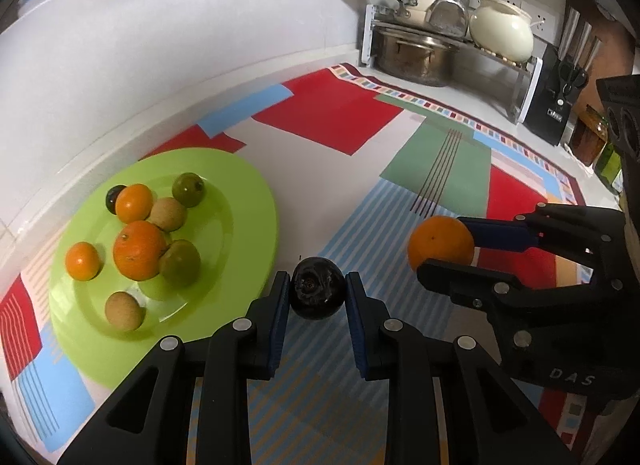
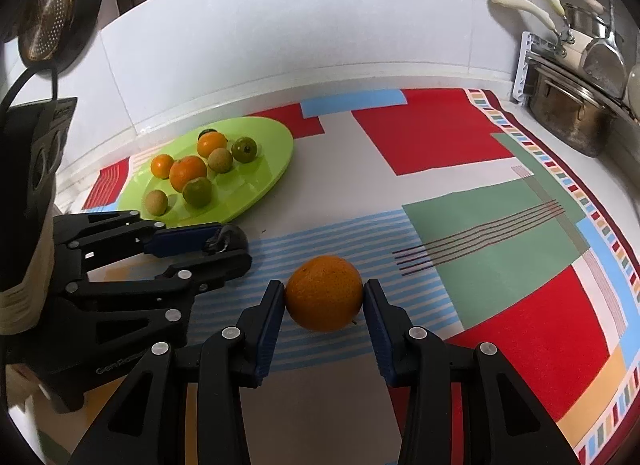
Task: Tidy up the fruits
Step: 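Carry the dark plum and orange over the green plate while both grippers lower them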
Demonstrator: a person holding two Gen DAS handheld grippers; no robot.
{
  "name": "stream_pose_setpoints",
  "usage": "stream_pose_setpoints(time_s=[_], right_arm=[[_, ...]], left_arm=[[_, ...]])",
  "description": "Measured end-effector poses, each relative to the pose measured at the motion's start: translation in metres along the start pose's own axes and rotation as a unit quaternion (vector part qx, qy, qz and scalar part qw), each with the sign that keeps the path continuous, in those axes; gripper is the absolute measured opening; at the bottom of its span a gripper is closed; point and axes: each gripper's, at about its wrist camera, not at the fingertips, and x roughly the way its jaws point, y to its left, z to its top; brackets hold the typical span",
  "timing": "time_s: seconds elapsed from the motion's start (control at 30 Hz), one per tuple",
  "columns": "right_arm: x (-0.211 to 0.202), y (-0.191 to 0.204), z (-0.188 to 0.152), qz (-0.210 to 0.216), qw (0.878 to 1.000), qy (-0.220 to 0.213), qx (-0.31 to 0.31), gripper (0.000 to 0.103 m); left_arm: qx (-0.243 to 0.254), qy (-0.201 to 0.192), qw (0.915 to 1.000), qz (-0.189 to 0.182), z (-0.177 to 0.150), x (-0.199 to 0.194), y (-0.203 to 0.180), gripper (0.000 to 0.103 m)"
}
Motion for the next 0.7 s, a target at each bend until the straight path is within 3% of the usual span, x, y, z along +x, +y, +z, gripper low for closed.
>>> stream_pose_setpoints(time_s=[0.7], right_arm=[[-0.058, 0.02, 0.012, 0.022, 0.998, -0.053, -0.022, 0.042]], left_arm=[[-0.046, -0.053, 0.9966, 0.043, 0.002, -0.08, -0.012, 0.028]])
